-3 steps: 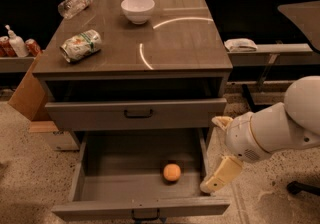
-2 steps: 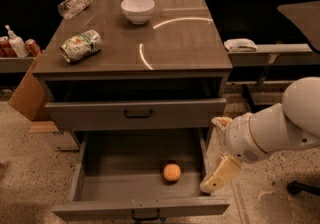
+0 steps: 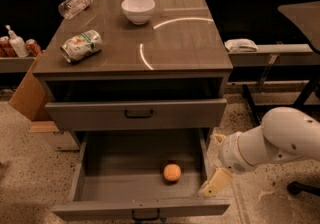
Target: Pick orange from middle drawer and place on counter
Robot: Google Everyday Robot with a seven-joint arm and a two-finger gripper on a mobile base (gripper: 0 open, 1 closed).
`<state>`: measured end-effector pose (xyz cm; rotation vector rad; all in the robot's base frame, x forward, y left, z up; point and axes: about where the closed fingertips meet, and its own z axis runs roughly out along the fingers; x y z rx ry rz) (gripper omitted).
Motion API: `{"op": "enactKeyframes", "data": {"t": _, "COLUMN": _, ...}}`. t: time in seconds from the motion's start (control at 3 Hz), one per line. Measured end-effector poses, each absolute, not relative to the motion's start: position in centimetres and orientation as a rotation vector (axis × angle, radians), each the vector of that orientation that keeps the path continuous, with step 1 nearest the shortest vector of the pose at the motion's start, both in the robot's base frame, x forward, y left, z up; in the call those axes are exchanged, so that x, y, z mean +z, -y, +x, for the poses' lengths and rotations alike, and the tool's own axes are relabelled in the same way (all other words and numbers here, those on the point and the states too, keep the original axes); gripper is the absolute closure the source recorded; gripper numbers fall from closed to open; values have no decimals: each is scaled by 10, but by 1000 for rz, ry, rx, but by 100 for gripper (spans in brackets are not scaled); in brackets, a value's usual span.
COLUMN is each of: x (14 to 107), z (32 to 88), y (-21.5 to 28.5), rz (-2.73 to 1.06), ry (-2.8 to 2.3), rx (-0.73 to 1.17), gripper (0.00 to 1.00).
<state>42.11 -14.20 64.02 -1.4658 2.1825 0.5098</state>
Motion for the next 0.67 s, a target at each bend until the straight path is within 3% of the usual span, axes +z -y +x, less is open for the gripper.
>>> {"op": "enactKeyframes", "data": {"t": 0.67, "x": 537, "z": 430, "y": 145, "rz": -1461, "ry": -2155, "rx": 635, "gripper": 0}}
